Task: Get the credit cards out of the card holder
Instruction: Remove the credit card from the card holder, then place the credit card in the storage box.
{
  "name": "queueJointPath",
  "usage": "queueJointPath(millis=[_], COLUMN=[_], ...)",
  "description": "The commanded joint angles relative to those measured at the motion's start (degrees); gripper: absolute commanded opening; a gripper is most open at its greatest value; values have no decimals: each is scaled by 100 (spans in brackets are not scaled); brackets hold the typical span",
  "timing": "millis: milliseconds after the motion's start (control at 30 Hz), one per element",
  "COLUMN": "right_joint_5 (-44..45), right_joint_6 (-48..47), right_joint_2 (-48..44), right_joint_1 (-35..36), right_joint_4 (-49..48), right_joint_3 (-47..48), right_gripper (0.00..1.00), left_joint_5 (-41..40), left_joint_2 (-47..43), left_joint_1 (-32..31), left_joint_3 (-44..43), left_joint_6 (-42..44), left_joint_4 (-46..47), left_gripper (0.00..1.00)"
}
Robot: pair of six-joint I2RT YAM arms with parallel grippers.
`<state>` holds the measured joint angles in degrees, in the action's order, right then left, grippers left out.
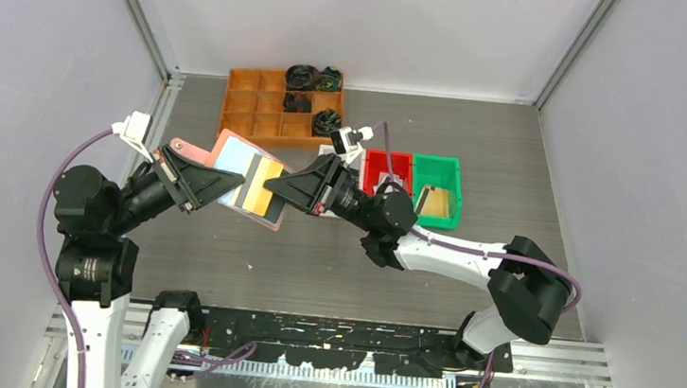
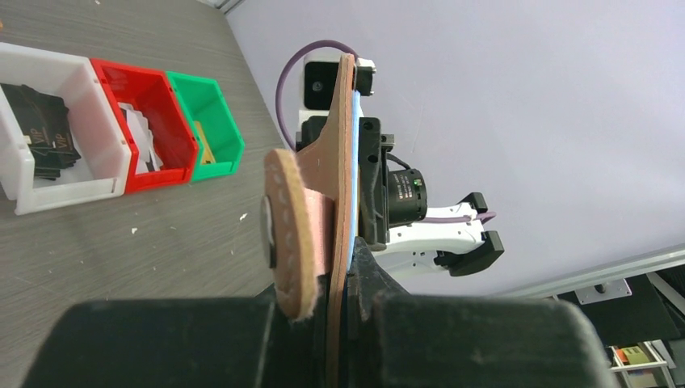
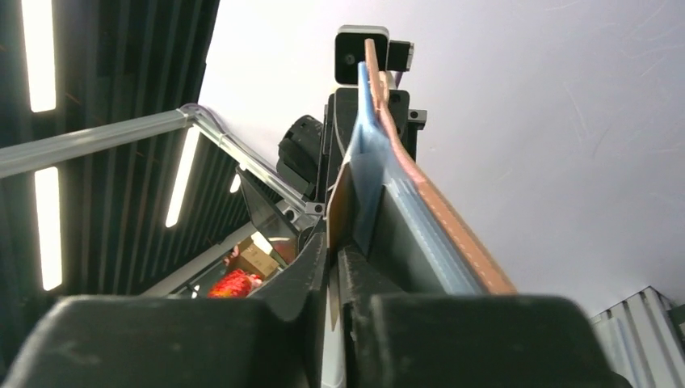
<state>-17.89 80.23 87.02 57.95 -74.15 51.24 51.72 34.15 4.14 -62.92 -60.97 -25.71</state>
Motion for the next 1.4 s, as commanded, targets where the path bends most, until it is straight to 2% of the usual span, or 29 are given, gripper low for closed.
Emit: queueJointPath(millis=[0,67,167,300,433,500,567,633,700,800,900,1133,1267,1367], right_joint_5=[-88,-43,-77,-402,-1128,-1595,-1666,-1117,-356,806,1955,3594,4007,3942], right_joint_6=[38,-37,5,371,288,-228,-1459,-3101,-4054,-4875,-5274,-5705,-5895,-6010], right_joint_2=[-58,-151,-444,-942,-1646,-1969,-2248,-2336,-2192,-1799,-1450,-850,-301,123], right_joint_1=[41,9,-216,-918,-1771,-2261,-2817,-3198,-3473,-3684,-3774,-3946,-4031,-4079], right_joint_4=[-329,-199,-118,76,1334,2781,5350,8304,9774,11100,11628,11858,11785,11662], right_joint_3=[139,-16,-416,-1073,-1322,-1127,-448,314,940,1654,1970,2051,2142,2291], right_gripper=[6,1,1,1,1,1,1,1,1,1,1,1,1,1], left_joint_5=[-189,-179,-171,-96,-30,-78,-157,-201,-122,-2,178,474,621,679], left_joint_2=[-27,-12,12,34,191,239,218,219,241,303,347,359,356,322], left_joint_1=[17,15,21,13,16,18,19,16,19,12,20,16,17,16], left_joint_3=[-305,-345,-470,-720,-1017,-1107,-1147,-1210,-1238,-1215,-1150,-1102,-1078,-1027], left_joint_6=[245,254,461,996,1469,1746,2014,2293,2385,2385,2334,2285,2262,2209], left_joint_4=[132,141,65,-7,-412,-691,-932,-1156,-1271,-1336,-1296,-1261,-1255,-1196], left_gripper=[0,0,0,0,0,0,0,0,0,0,0,0,0,0])
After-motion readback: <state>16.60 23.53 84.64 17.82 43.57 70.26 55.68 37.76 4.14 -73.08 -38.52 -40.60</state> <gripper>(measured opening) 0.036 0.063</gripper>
